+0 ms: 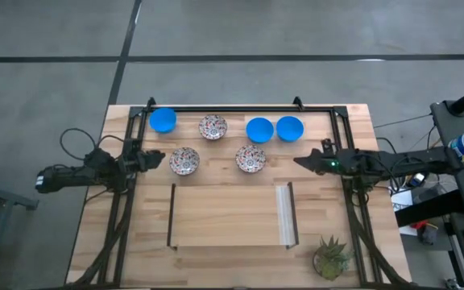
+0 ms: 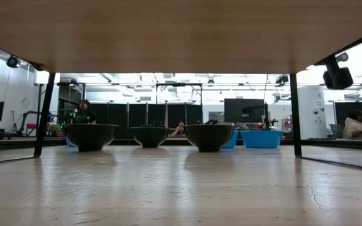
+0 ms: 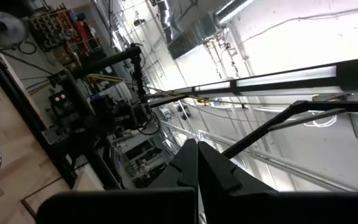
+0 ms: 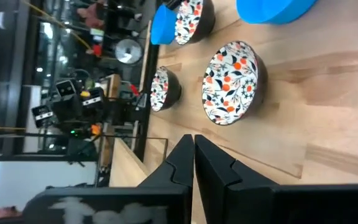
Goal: Pick & Place Mini bowls
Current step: Put the right white patterned bowl on the shelf
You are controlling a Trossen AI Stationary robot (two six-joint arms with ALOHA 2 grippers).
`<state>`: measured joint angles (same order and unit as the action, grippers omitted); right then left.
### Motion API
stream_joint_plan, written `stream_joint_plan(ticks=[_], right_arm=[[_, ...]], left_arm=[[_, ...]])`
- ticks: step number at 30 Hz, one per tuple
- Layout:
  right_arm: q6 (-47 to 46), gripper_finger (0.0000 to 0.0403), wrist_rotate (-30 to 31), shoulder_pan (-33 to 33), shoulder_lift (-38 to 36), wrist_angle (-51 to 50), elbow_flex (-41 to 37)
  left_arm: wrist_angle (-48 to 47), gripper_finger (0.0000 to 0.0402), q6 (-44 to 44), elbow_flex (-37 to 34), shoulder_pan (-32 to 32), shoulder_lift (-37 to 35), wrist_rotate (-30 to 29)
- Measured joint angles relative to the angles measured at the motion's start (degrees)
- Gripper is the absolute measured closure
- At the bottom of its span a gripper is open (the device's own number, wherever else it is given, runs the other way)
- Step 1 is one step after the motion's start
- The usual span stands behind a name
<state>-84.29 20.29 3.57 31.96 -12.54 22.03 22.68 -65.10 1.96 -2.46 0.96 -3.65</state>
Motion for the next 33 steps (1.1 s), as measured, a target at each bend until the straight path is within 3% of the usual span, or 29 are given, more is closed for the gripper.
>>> stream_joint_plan(ticks=[4, 10, 15, 33], right_arm=[[-0.71, 0.0353, -1.01, -0.44, 5.37, -2.35, 5.23], [-0.29, 0.0264, -2.62, -1.6, 15.38, -7.5, 13.71], [-0.34, 0.0211, -9.53, -5.52, 23.47, -10.2, 18.5], [16.18, 0.0224, -24.32, -19.2, 48.12, -10.01, 27.1]], left_arm=[[0.0, 0.04, -1.24, 0.0, 0.0, 0.0, -0.28], [0.02, 0.04, -1.59, -0.02, 0.0, 0.01, -0.43], [0.02, 0.04, -1.84, -0.02, 0.0, -0.01, -0.52], [0.02, 0.04, -1.82, -0.07, 0.0, 0.01, -0.52]])
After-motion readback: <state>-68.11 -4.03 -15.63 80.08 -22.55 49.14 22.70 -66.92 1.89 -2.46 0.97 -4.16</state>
